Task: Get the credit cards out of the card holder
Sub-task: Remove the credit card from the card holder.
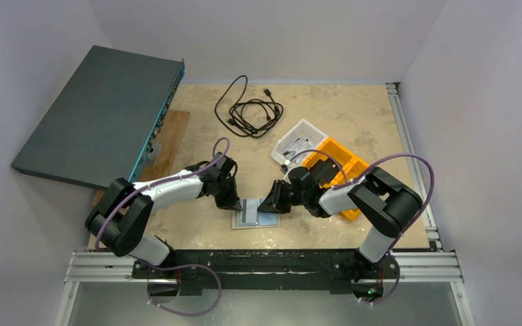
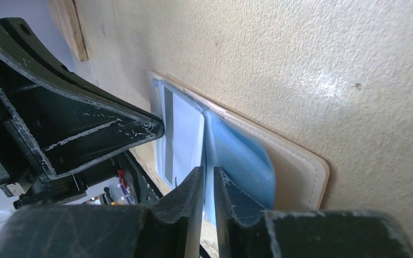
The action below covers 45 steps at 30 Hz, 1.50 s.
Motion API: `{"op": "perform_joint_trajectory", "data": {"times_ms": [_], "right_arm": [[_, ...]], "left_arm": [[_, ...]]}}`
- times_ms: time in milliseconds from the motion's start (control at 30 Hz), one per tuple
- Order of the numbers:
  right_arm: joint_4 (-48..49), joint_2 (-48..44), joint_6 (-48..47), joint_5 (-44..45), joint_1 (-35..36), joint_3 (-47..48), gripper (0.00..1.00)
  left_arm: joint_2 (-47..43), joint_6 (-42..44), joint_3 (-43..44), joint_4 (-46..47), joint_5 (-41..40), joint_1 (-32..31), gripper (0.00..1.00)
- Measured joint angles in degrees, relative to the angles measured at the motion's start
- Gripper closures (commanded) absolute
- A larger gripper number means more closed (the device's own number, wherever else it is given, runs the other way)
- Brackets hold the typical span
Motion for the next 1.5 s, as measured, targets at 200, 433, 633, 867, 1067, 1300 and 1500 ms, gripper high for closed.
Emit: {"op": "perform_joint_trajectory", "data": {"times_ms": [200, 433, 633, 867, 1067, 1300, 1500], "right_arm": [[2.4, 2.1, 0.3, -1.4, 0.0, 0.3, 0.89], [3.7, 2.9, 0.7, -2.2, 0.0, 0.3, 0.88], [3.9, 3.2, 0.8, -2.7, -0.1, 0.5, 0.85], [4.1, 3.5, 1.1, -3.0, -0.1, 0.7, 0.85], [4.4, 3.6, 1.5, -3.1, -0.1, 0.7, 0.86], [5.6, 3.9, 2.6, -3.1, -0.1, 0.3, 0.88], [6.2, 3.9, 3.1, -3.0, -0.1, -0.1, 0.88]], "left_arm": [[0.1, 0.0, 0.2, -0.2, 0.0, 0.0, 1.00], [0.4, 0.0, 0.4, -0.4, 0.1, 0.0, 1.00], [0.5, 0.0, 0.5, -0.4, 0.1, 0.0, 1.00], [0.6, 0.1, 0.5, -0.5, 0.1, 0.0, 1.00], [0.6, 0.1, 0.6, -0.7, 0.1, 0.0, 1.00], [0.6, 0.1, 0.7, -0.7, 0.1, 0.0, 1.00], [0.7, 0.1, 0.7, -0.8, 0.1, 0.0, 1.00]]}}
